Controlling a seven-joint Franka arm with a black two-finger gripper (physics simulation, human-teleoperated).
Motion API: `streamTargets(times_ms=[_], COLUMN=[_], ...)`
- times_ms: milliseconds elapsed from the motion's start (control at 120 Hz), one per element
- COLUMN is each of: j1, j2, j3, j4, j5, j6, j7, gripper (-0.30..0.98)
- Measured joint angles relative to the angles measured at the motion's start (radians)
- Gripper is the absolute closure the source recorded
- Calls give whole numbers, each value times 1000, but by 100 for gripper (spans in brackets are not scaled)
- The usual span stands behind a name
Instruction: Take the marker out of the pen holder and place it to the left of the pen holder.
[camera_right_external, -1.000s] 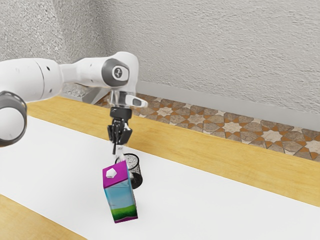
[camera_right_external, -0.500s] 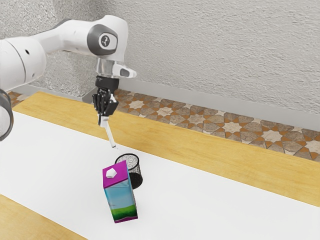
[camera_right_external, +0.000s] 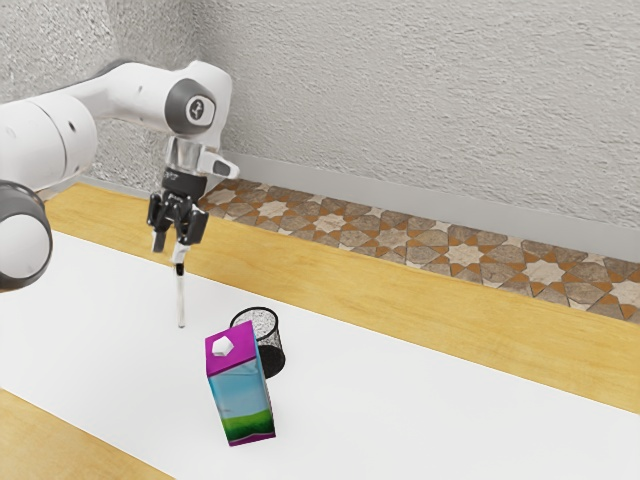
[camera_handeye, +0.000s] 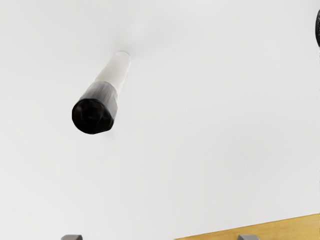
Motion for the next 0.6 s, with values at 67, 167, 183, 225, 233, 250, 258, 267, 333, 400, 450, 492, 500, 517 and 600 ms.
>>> streamTargets(times_ms=[67, 167, 183, 225, 233, 250, 258, 267, 333, 400, 450, 492, 500, 517, 600], j1=[0, 6, 6, 7, 7, 9, 11, 13, 20, 24, 26, 26, 25, 27, 11], j2=[-12, -106, -127, -176, -185, -203, -212, -222, -303, -385, -443, -490, -497, -509, -535], j3=[-12, -57, -63, -74, -77, -83, -87, -92, -116, -134, -159, -187, -193, -210, -264], j4=[-11, -99, -123, -184, -194, -217, -229, -241, -352, -436, -460, -467, -467, -466, -443], j5=[-4, -14, -17, -30, -33, -38, -41, -43, -66, -88, -96, -100, -101, -102, -110], j6=[-1, 2, 6, 22, 25, 34, 38, 44, 101, 164, 201, 225, 230, 238, 267], j7=[-1, -1, -1, -1, -1, -1, -1, -1, 0, 5, 18, 30, 33, 37, 58], gripper=[20, 12, 11, 9, 9, 8, 8, 8, 6, 4, 3, 3, 3, 2, 2])
